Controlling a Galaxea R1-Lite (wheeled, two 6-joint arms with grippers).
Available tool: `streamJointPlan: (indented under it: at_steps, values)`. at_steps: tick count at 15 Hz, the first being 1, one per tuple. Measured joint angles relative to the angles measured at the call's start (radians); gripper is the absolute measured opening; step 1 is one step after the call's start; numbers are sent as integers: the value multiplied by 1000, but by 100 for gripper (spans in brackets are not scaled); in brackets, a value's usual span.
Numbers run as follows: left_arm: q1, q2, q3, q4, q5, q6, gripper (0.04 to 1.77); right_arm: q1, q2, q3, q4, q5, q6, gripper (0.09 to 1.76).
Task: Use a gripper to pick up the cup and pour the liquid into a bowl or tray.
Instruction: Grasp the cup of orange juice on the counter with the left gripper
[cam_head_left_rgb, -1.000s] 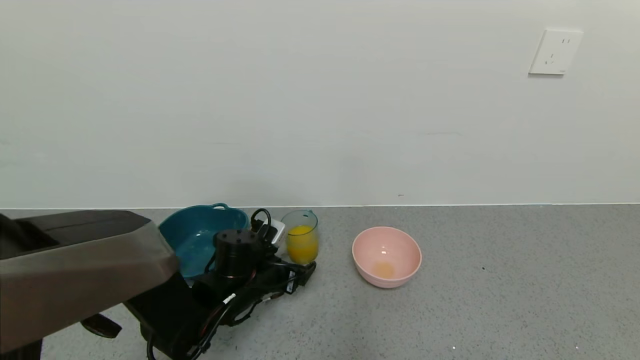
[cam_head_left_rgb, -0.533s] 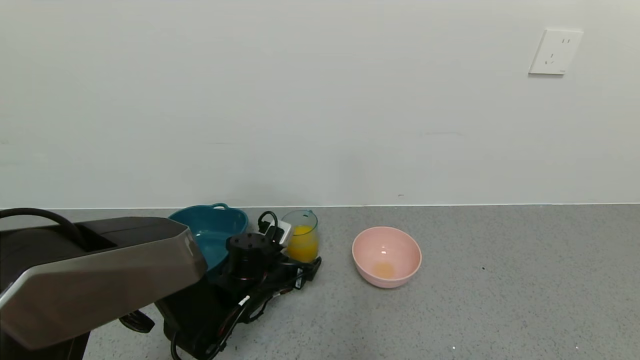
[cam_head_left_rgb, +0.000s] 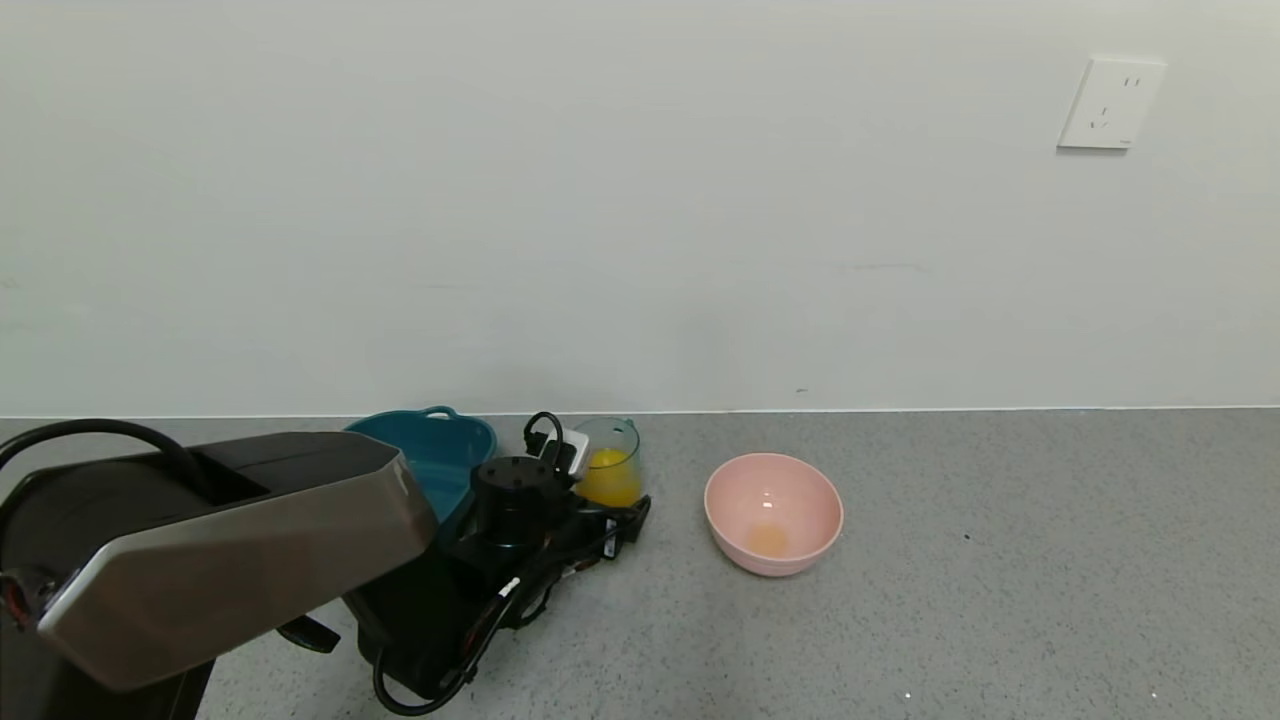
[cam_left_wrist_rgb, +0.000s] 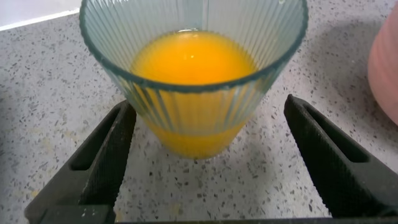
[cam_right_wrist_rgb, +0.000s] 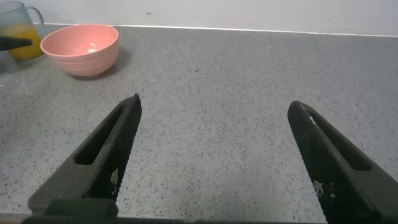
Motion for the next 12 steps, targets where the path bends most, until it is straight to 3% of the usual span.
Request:
streamJointPlan:
  at_steps: [4, 12]
  values:
    - [-1, 23, -28, -9, 27, 1, 172, 0, 0, 0, 0, 0, 0, 171]
    - [-5, 80, -35, -134, 46, 3, 172, 0, 0, 0, 0, 0, 0, 171]
